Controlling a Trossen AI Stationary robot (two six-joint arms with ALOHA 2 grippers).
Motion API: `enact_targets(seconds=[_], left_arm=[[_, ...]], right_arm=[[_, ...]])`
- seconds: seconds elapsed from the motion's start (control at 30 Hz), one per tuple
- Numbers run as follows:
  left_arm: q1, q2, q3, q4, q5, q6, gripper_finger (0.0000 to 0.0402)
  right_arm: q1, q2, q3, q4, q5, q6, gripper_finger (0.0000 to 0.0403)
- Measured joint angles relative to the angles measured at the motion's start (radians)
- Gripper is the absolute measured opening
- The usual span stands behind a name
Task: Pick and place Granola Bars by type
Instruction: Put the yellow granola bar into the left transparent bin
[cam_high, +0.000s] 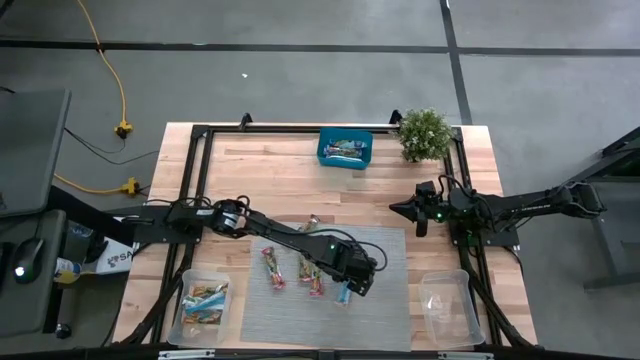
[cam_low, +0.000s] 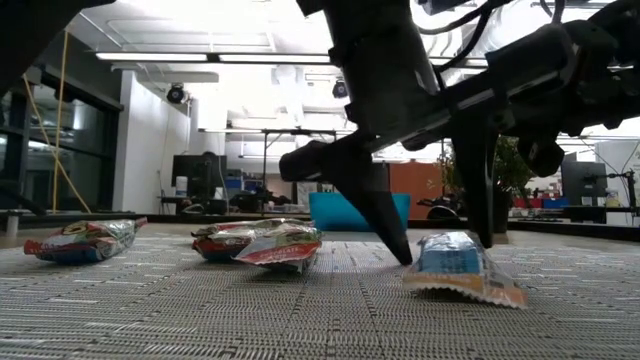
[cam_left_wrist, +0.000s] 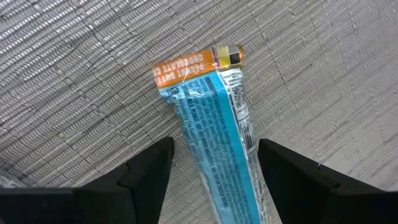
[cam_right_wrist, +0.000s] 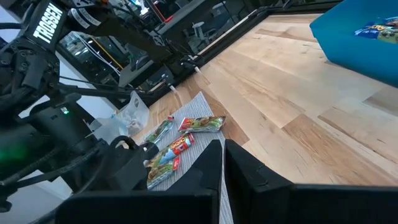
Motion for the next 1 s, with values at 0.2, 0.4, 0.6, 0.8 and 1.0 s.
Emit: enact_targets(seconds=[0.2,0.4,0.6,0.8,1.0], left_arm=[[0.0,0.001,0.0,-0.013,0.002,0.018,0.0216],[0.0,0.001,-0.002,-0.022,0.002,0.018,0.0163],[0.001,0.002,0.0,-0.031,0.002,0.032,0.0119],[0.005,0.012,0.059,-0.067,-0.003,0.078,0.0092],[0.017,0.012,0.156,-0.098,-0.03,0.204,0.0088]], right_arm=[[0.0,0.0,0.0,0.0,0.0,0.0,0.0],[0.0,0.0,0.0,-0.001,0.0,0.0,0.0],[0.0,0.0,0.0,-0.001,0.0,0.0,0.0],[0.0,0.0,0.0,-0.001,0.0,0.0,0.0],[0.0,0.0,0.0,-0.001,0.0,0.0,0.0]])
